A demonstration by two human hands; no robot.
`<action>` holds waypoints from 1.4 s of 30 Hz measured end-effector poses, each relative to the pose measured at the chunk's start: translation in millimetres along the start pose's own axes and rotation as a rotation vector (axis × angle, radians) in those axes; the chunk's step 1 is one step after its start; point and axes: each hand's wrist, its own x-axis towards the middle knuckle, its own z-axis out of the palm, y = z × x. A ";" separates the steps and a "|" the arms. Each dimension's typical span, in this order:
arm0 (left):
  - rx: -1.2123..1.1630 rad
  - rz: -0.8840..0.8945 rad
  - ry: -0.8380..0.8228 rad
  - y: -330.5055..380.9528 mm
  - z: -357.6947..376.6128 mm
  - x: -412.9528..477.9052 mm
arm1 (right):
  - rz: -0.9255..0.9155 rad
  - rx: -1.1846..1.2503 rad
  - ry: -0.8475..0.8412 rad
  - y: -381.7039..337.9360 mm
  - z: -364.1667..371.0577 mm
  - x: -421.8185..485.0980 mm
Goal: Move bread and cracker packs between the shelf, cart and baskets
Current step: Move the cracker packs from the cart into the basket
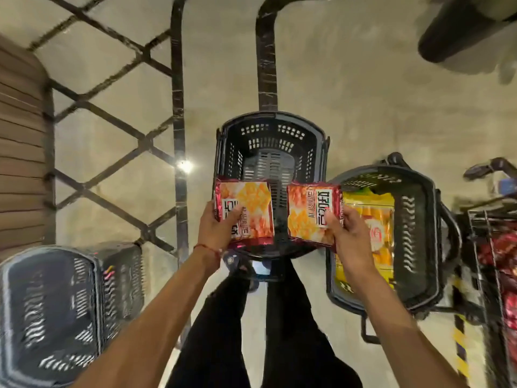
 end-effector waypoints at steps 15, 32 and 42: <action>0.319 0.140 0.301 -94.4 109.9 227.6 | -0.010 -0.292 0.131 133.9 88.1 235.2; 0.310 0.056 0.310 -172.8 170.2 448.1 | 0.115 -0.327 0.230 244.9 187.6 422.2; 0.401 0.124 0.210 -197.7 169.8 473.0 | 0.025 -0.435 0.197 265.6 196.0 444.2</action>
